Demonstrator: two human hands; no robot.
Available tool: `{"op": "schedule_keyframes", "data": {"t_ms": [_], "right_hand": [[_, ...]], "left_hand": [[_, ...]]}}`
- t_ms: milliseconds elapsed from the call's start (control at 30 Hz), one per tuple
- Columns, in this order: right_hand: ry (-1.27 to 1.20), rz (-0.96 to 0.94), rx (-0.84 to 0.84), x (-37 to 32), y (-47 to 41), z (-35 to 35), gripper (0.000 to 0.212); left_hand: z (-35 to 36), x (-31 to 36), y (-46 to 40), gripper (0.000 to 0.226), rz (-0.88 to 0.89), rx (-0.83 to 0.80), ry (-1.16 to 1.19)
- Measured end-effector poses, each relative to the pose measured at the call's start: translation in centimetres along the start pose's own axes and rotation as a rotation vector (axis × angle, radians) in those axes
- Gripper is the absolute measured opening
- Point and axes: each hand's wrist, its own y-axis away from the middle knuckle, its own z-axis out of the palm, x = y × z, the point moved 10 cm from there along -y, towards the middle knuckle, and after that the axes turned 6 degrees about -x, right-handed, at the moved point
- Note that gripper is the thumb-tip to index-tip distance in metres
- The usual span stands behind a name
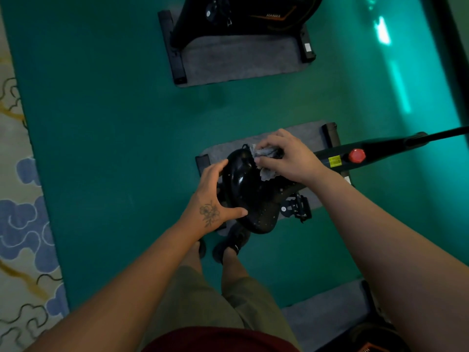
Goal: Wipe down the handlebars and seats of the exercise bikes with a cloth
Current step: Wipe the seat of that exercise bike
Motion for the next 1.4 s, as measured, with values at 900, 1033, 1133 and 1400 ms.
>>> {"op": "schedule_keyframes", "data": {"t_ms": [900, 1033, 1133, 1400], "right_hand": [[0.175, -0.330, -0.023, -8.2, -1.6, 3.6, 0.006], [0.281, -0.433, -0.080, -9.6, -0.7, 4.9, 0.008], [0.257, -0.353, -0.068, -8.2, -2.2, 4.0, 0.016], [0.117, -0.242, -0.039, -6.6, -3.9, 2.9, 0.018]], "left_hand": [[-0.1, -1.2, 0.1, 0.121, 0.008, 0.007, 0.070], [0.1, -1.4, 0.3, 0.119, -0.003, 0.000, 0.088], [0.4, -1.5, 0.5, 0.118, -0.010, -0.019, 0.120], [0.6, -2.0, 0.9, 0.120, -0.029, -0.015, 0.154]]}}
